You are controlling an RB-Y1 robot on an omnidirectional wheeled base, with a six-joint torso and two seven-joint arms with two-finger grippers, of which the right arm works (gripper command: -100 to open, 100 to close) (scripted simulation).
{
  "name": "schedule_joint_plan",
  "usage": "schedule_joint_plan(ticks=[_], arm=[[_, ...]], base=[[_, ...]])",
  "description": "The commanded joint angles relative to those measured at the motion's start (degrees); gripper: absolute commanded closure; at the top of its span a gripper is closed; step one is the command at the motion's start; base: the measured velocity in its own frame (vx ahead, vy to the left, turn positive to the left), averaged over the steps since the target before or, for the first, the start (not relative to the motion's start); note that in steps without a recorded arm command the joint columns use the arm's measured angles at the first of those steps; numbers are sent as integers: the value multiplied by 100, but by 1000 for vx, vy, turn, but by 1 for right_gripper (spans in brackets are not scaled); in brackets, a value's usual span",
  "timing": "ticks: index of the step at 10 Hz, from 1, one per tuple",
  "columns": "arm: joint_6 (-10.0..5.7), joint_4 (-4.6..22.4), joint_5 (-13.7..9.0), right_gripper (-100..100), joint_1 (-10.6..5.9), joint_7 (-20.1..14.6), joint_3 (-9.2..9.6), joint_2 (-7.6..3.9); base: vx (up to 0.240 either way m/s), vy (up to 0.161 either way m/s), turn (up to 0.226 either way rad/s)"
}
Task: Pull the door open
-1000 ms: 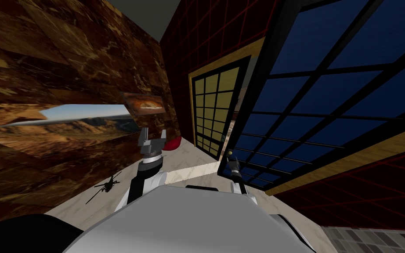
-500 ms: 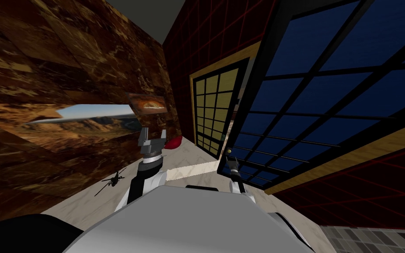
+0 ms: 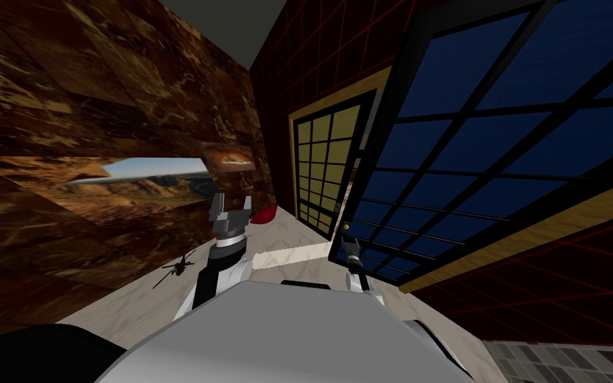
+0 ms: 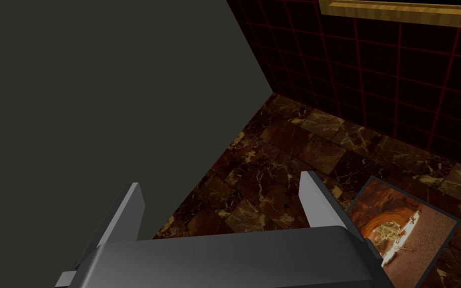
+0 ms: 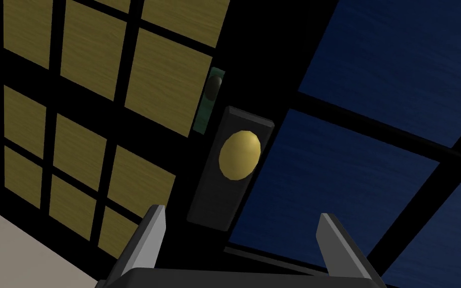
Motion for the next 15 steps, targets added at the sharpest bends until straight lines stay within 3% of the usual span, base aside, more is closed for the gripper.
schedule_joint_plan(ticks=[1,7,9,10,12,14,15], arm=[[5,18,-73,-100,-26,-286,33,14],[60,-8,-298,-100,-69,-1140,131,64],[74,-14,-355,-100,-80,-1359,156,77],[46,36,-334,-100,-99,-1289,150,73],[-13,79,-385,-100,-5,-1499,114,-116],[-13,79,-385,-100,-5,-1499,114,-116],[-64,116,-426,-100,77,-1658,81,-280]], base=[[-50,-12,29],[-55,-19,27],[-48,-9,22],[-21,-4,3],[182,7,121],[126,2,17],[165,12,158]])
